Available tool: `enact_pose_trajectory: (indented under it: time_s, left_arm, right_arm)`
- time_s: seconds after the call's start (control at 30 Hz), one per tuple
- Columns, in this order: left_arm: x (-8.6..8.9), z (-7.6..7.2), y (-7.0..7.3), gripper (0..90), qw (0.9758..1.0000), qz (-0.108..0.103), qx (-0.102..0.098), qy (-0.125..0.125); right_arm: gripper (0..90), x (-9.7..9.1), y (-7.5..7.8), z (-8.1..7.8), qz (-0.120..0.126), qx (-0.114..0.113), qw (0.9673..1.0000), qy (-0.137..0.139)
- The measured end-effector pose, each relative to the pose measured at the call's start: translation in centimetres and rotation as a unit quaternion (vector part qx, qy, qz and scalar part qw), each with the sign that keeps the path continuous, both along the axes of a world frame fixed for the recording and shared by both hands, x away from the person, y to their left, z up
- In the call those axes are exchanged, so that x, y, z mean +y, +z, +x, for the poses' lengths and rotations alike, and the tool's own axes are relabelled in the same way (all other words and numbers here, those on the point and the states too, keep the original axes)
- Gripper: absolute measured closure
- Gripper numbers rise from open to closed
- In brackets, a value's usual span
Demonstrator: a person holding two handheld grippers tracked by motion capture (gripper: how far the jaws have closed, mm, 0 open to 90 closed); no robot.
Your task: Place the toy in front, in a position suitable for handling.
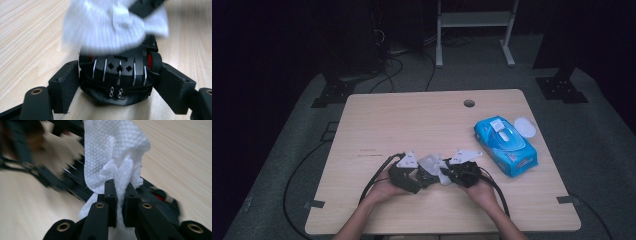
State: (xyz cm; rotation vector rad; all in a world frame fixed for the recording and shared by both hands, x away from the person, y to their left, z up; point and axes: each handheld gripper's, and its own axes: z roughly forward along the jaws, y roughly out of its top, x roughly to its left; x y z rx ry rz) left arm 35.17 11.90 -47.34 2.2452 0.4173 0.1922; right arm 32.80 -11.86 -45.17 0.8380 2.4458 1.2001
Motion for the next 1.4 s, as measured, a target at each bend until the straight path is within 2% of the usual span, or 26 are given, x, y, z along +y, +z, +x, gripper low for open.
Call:
enact_pose_trajectory:
  time_s: [0.07, 0.17, 0.27, 0.3, 0.4, 0.47, 0.57, 0.63, 0.8, 0.9, 1.03, 1.17, 1.27, 1.4]
  left_arm:
    - [-0.1, -0.1, 0.0, 23.3, 0.9999, 0.008, -0.007, -0.005]
    - [0.0, -0.2, 0.1, 25.4, 1.0, 0.0, -0.007, -0.006]
    - [0.1, -0.2, 0.4, 25.4, 0.9999, -0.015, -0.005, -0.003]
    - [0.1, -0.2, 0.3, 25.4, 0.9999, -0.016, -0.004, -0.003]
    - [0.1, -0.1, 0.2, 25.4, 0.9999, -0.011, -0.004, -0.004]
    - [0.0, 0.0, 0.0, 25.4, 1.0, -0.001, -0.004, -0.006]
    - [0.1, 0.0, -0.1, 25.3, 1.0, 0.0, -0.006, -0.006]
    - [0.1, -0.1, 0.0, 25.3, 0.9999, 0.001, -0.009, -0.006]
    - [0.2, 0.0, 0.2, 24.6, 0.9999, -0.014, -0.007, -0.002]
    - [0.2, 0.0, 0.1, 24.1, 1.0, 0.0, -0.007, -0.003]
    - [0.2, 0.0, -0.1, 24.0, 1.0, 0.006, -0.005, 0.0]
    - [0.3, 0.2, -0.1, 19.6, 0.9999, -0.003, 0.001, 0.012]
    - [0.2, 0.1, -0.2, 18.7, 0.9999, 0.004, 0.0, 0.009]
    - [0.0, 0.0, -0.3, 18.1, 0.9999, 0.012, -0.006, 0.009]
  right_arm:
    - [83.6, 1.3, 0.0, -0.4, 0.008, -0.005, 0.9997, 0.023]
    - [83.6, 2.2, 0.1, -0.7, -0.007, -0.015, 0.9992, 0.037]
    - [83.6, 1.3, 0.2, -0.3, -0.013, -0.017, 0.9996, 0.017]
    - [83.6, 0.4, 0.2, 0.0, -0.02, -0.019, 0.9996, 0.0]
    - [83.7, -0.6, 0.1, 0.4, -0.011, -0.008, 0.9997, -0.02]
    - [83.7, -0.5, 0.1, 0.3, -0.008, -0.008, 0.9998, -0.018]
    - [83.6, 0.4, 0.0, -0.1, -0.002, -0.006, 1.0, 0.001]
    - [83.8, 0.5, 0.2, -0.1, -0.015, -0.013, 0.9998, 0.006]
    - [83.8, -0.3, 0.1, 0.1, -0.019, -0.004, 0.9998, -0.002]
    - [83.8, -0.2, 0.0, -0.1, -0.016, -0.005, 0.9998, -0.006]
    - [84.1, 0.2, 0.1, -0.2, -0.02, -0.009, 0.9997, -0.005]
    - [84.2, 0.1, -0.1, -0.2, -0.022, -0.003, 0.9997, -0.008]
    - [84.3, -0.1, -0.3, -0.3, -0.01, 0.004, 0.9999, -0.01]
    - [84.2, 0.0, -0.3, -0.5, -0.015, 0.004, 0.9999, -0.007]
